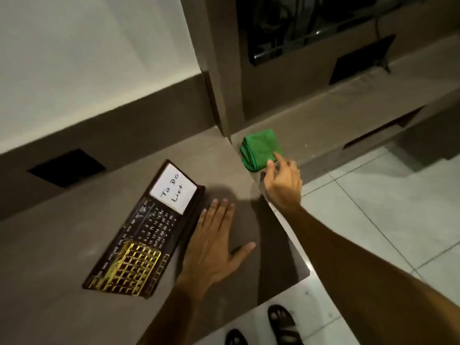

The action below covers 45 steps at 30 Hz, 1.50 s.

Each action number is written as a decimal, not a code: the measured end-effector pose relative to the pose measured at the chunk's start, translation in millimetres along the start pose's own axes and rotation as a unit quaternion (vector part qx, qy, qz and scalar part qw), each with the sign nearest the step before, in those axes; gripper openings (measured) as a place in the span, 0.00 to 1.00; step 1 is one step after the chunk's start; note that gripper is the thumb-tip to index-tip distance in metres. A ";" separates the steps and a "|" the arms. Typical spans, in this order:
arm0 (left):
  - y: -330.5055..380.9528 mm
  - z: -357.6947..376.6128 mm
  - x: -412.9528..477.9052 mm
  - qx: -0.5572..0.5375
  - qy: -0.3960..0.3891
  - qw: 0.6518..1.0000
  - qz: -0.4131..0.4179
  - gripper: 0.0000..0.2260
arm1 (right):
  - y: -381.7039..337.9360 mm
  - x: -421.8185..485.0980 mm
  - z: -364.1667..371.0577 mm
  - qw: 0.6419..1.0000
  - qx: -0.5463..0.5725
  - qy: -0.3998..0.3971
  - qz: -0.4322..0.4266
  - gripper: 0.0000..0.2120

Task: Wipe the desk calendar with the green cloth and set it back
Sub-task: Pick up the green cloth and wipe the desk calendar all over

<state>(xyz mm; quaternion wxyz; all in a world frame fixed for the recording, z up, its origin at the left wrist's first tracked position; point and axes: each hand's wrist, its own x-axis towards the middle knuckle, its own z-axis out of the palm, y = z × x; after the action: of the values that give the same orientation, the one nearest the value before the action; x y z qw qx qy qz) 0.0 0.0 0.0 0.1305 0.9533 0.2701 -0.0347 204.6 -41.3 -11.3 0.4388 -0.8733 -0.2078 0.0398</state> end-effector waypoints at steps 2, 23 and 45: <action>-8.1 13.5 4.9 0.012 -0.017 1.000 0.003 0.45 | 4.3 24.2 13.4 0.998 -0.022 -0.030 0.041 0.21; -23.0 34.9 9.9 0.018 -0.002 1.000 0.017 0.44 | -15.5 110.2 41.1 0.923 0.237 -0.132 0.272 0.17; -120.4 -123.4 -118.7 -0.068 -0.048 0.988 -0.128 0.53 | -87.4 -176.2 53.5 0.897 0.138 -0.227 -0.354 0.41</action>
<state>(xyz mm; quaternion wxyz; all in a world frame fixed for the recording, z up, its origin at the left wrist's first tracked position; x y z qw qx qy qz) -164.7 71.7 107.4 0.2020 0.8970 0.3854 -0.0783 2.0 -25.2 4.6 0.4807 -0.6402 -0.5896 0.1074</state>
